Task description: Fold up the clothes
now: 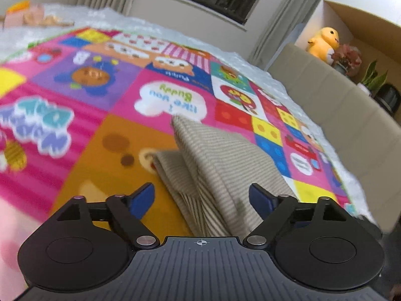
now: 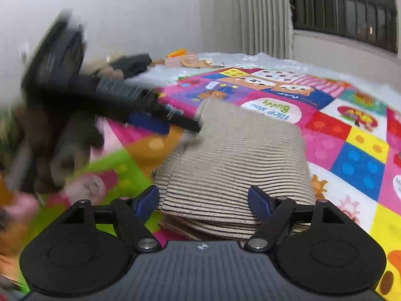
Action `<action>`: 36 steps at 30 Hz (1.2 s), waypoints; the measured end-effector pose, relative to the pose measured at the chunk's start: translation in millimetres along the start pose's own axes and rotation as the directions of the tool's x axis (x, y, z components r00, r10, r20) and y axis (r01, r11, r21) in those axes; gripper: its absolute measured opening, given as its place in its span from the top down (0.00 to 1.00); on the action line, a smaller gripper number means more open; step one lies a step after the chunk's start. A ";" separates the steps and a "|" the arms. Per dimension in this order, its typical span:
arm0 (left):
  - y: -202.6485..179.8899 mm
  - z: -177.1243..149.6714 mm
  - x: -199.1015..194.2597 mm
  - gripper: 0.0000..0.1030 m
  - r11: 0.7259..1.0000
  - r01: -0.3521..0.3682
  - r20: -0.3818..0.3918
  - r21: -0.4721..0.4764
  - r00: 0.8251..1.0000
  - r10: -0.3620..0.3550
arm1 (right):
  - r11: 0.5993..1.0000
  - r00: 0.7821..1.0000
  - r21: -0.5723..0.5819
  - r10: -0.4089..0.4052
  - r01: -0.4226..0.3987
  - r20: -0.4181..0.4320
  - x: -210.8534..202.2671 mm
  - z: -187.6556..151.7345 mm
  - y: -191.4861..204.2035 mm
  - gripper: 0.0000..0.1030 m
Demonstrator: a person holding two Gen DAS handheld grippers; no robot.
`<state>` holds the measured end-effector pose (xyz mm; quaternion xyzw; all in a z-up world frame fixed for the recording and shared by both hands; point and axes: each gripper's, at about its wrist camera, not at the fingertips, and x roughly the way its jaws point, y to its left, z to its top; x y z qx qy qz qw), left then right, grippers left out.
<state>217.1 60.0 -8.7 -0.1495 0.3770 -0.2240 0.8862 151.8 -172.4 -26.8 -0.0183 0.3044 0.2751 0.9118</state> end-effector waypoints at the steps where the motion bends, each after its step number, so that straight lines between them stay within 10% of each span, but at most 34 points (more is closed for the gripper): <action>1: 0.5 -2.8 0.3 0.10 1.000 0.009 -0.008 -0.019 1.000 -0.009 | 0.999 1.000 0.040 -0.002 0.002 0.005 -8.3 7.8 -11.6 0.14; 6: -3.9 -14.5 22.4 0.08 0.997 0.041 -0.079 -0.072 0.996 -0.047 | 0.972 0.996 0.219 -0.090 0.089 -0.005 -23.3 33.0 -74.8 0.00; 14: -10.3 -25.8 55.5 0.07 0.991 0.074 -0.150 -0.114 0.984 -0.091 | 0.953 0.995 0.299 0.066 -0.042 -0.071 33.5 20.7 -120.3 0.01; 18: -8.9 -25.8 61.0 0.11 0.991 0.100 -0.141 -0.084 0.984 -0.111 | 0.937 0.984 0.334 0.144 -0.102 -0.103 55.4 7.8 -119.7 0.08; 20: -5.4 -24.3 62.4 0.18 0.990 0.113 -0.132 -0.081 0.984 -0.123 | 0.931 0.979 0.335 0.185 -0.145 -0.090 59.7 10.6 -116.3 0.27; 25: 26.7 -4.9 50.8 0.35 0.987 0.124 -0.081 -0.101 0.988 -0.132 | 0.927 0.974 0.332 0.214 -0.176 -0.080 87.7 34.9 -104.1 0.28; 36: 118.2 39.7 30.7 0.34 0.988 -0.007 0.022 -0.154 1.000 0.011 | 0.923 0.954 0.267 0.298 -0.278 -0.039 210.1 100.1 -60.0 0.28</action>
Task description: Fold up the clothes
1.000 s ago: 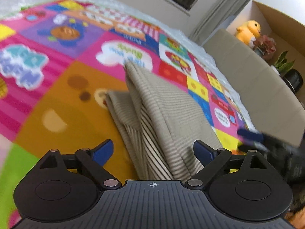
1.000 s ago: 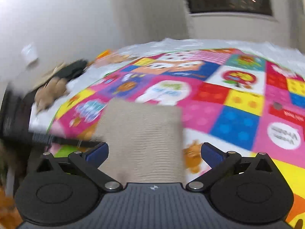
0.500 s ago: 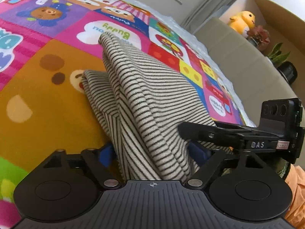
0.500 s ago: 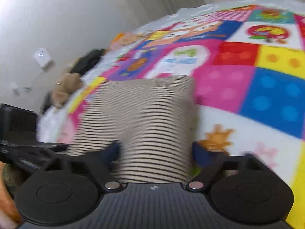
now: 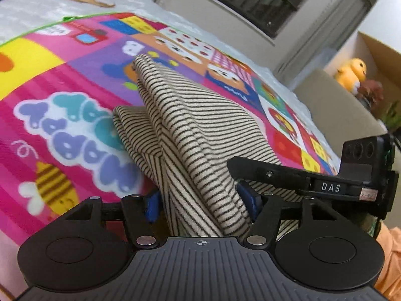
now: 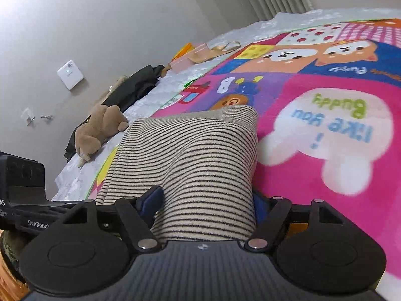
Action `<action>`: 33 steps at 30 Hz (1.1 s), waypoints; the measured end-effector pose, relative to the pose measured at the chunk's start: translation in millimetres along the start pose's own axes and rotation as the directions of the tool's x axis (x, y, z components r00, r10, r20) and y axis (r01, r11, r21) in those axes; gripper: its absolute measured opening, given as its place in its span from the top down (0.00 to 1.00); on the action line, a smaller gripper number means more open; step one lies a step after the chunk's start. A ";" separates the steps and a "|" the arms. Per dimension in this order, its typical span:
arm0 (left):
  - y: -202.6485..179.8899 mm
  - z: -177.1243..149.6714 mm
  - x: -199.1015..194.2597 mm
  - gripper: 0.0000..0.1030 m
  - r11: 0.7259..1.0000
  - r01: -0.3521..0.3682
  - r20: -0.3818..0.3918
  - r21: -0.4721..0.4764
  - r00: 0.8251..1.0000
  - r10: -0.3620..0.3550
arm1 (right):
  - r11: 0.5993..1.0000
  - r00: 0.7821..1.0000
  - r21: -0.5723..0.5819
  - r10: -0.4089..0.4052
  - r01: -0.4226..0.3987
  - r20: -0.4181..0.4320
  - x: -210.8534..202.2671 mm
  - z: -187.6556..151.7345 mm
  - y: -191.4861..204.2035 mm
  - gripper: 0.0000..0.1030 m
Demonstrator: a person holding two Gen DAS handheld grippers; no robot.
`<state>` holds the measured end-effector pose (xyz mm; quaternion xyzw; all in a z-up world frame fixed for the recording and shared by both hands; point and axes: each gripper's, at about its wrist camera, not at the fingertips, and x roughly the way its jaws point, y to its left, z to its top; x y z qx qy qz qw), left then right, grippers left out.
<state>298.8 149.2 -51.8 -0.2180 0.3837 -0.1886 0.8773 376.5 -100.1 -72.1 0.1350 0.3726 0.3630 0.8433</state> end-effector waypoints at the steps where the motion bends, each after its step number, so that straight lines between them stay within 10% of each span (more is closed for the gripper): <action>1: 1.9 0.3 -1.1 0.33 1.000 0.008 0.000 0.003 1.000 -0.008 | 1.000 1.000 -0.002 0.000 0.000 0.000 0.0 -0.3 0.3 0.27; 6: -1.3 3.4 -21.0 0.34 0.999 0.012 0.041 0.045 0.999 -0.014 | 0.998 0.998 -0.013 -0.069 0.069 0.004 -19.4 -4.5 3.6 0.11; 12: -31.3 44.1 -50.7 0.31 0.981 0.020 0.215 0.193 0.975 -0.063 | 0.942 0.961 -0.214 -0.229 0.259 0.156 -73.6 -14.3 36.5 0.15; 18: -16.7 74.9 13.7 0.34 0.982 -0.036 0.124 0.184 0.992 0.013 | 0.919 0.982 -0.359 -0.119 0.165 0.147 -67.2 -36.4 85.2 0.23; 24: 9.4 57.4 31.8 0.36 0.988 -0.015 0.093 0.153 0.996 0.001 | 0.774 0.967 -0.583 -0.234 0.247 0.099 -21.5 -78.3 107.4 0.13; 33: 8.7 60.0 14.5 0.33 0.991 -0.029 0.142 0.131 0.990 0.010 | 0.951 0.955 -0.165 -0.230 0.261 0.185 -62.3 -29.4 50.7 0.14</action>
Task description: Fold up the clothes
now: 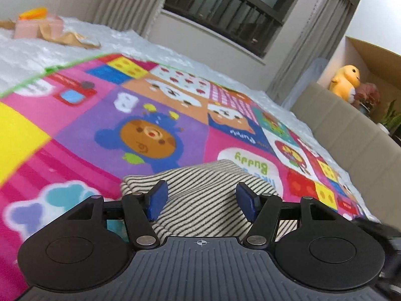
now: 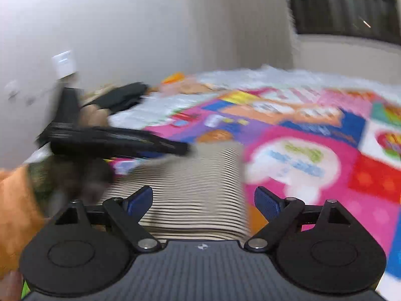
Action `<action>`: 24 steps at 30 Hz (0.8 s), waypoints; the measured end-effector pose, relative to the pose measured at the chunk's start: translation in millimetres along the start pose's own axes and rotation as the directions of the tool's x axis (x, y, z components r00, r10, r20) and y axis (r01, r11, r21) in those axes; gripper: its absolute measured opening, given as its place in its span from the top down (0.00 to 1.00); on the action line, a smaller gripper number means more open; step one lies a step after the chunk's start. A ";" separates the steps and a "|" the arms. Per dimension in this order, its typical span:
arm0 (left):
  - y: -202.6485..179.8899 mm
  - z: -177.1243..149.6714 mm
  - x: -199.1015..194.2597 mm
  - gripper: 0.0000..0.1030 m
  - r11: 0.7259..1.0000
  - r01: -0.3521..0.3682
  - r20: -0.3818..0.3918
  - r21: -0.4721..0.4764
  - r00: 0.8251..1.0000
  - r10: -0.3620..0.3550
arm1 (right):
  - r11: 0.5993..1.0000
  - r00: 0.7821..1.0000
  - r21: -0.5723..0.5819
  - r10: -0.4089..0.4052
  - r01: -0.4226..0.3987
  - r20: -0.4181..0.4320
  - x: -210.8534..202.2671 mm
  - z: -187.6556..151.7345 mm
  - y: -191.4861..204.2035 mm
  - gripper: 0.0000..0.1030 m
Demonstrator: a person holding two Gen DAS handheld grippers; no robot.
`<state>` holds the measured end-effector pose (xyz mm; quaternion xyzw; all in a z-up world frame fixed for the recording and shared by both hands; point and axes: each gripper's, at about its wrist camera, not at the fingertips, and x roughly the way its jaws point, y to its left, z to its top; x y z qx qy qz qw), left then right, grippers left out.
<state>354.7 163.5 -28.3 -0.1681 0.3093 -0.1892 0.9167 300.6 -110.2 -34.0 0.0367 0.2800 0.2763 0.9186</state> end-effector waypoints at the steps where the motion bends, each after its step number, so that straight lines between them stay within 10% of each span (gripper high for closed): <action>1: -5.3 0.6 -12.7 0.23 1.000 -0.007 0.010 0.003 1.000 0.007 | 1.000 1.000 0.019 -0.005 0.005 -0.015 2.8 -3.7 -6.1 0.14; 7: -27.5 -22.9 -50.5 0.25 0.998 0.065 -0.077 -0.001 0.995 -0.065 | 0.977 0.994 0.208 0.064 -0.044 -0.092 24.4 -28.8 -33.1 0.15; 9: -28.6 -33.4 -43.3 0.25 0.999 0.039 -0.101 0.028 0.994 -0.036 | 0.961 0.986 0.251 0.142 -0.118 -0.083 23.3 -27.4 -33.7 0.35; 14: -8.2 -39.2 -22.5 0.22 0.999 -0.003 -0.118 -0.043 0.993 -0.002 | 0.994 0.995 0.084 0.077 -0.071 -0.068 4.9 -10.8 -4.2 0.36; 24: -47.9 -85.0 -76.3 0.07 0.991 -0.130 0.061 -0.045 0.989 0.132 | 0.994 0.998 0.092 -0.054 0.057 -0.036 -26.0 -43.5 -11.6 0.01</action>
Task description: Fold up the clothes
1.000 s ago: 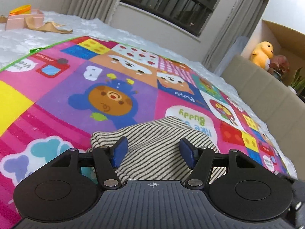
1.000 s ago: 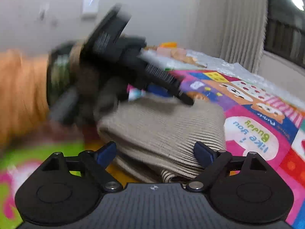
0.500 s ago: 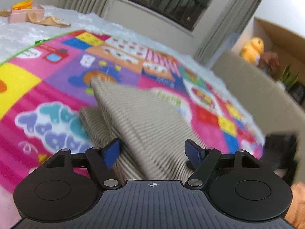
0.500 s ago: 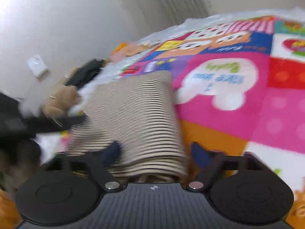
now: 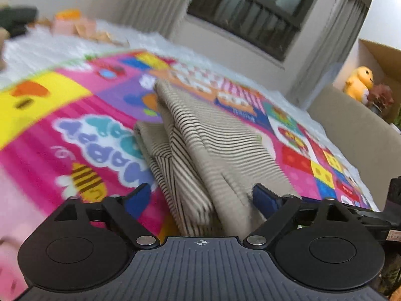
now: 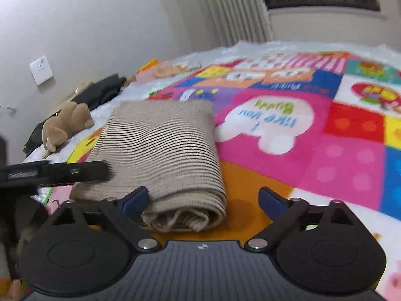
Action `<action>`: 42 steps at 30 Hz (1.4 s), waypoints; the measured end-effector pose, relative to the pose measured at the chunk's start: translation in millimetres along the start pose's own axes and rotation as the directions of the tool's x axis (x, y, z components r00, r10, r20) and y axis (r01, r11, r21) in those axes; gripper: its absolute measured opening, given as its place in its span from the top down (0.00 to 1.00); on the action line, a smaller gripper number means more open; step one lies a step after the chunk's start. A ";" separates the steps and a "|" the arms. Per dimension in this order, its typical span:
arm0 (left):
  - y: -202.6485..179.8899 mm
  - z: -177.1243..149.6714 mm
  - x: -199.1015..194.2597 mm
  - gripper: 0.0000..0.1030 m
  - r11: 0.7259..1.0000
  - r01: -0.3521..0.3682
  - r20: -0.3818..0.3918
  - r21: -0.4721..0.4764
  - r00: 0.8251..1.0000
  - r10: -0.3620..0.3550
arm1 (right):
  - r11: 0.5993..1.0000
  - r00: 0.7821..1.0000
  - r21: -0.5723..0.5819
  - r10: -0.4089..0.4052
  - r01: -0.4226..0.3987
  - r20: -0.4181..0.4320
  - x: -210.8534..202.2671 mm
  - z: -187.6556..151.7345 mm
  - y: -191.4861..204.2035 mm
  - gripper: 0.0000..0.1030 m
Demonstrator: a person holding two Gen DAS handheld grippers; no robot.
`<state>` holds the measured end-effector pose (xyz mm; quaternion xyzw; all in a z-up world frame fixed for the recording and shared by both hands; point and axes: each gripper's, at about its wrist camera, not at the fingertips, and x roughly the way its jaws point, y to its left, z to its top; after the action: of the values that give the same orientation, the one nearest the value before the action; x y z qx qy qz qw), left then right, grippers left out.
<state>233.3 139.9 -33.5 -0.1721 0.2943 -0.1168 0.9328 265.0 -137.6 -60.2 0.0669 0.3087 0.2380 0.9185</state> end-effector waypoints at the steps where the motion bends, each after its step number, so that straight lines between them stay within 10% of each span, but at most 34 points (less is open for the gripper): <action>1: -6.4 -7.8 -12.1 0.06 1.000 -0.019 0.037 0.006 0.999 0.018 | 1.000 1.000 -0.009 -0.012 0.012 0.022 -8.1 -2.3 0.5 0.00; 8: -55.6 -79.5 -63.4 0.00 0.982 -0.177 0.174 0.066 0.971 0.163 | 0.996 0.997 -0.085 0.011 -0.004 0.071 -54.1 -39.8 12.4 0.00; 20: -65.4 -109.7 -53.4 0.00 0.956 -0.285 0.091 0.066 0.956 0.279 | 0.997 0.987 -0.042 -0.065 0.072 0.148 -95.8 -76.9 -0.4 0.00; 25: -76.4 -101.4 -35.8 0.00 0.892 -0.434 0.067 0.124 0.901 0.429 | 0.982 0.986 -0.155 -0.088 0.109 0.139 -79.9 -65.4 9.7 0.00; 30: -78.5 -102.3 -28.8 0.00 0.865 -0.479 0.065 0.148 0.877 0.475 | 0.992 0.995 -0.098 -0.085 0.079 -0.058 -43.7 -58.5 -4.3 0.00; 42: -74.3 -104.2 -34.6 0.00 0.886 -0.449 0.085 0.113 0.893 0.442 | 1.000 1.000 -0.028 -0.011 0.011 0.010 -57.7 -60.8 -14.3 0.00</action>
<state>135.5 56.8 -66.9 -0.0425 0.2908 0.0865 0.9519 194.1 -179.3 -81.9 0.0535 0.3014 0.2369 0.9221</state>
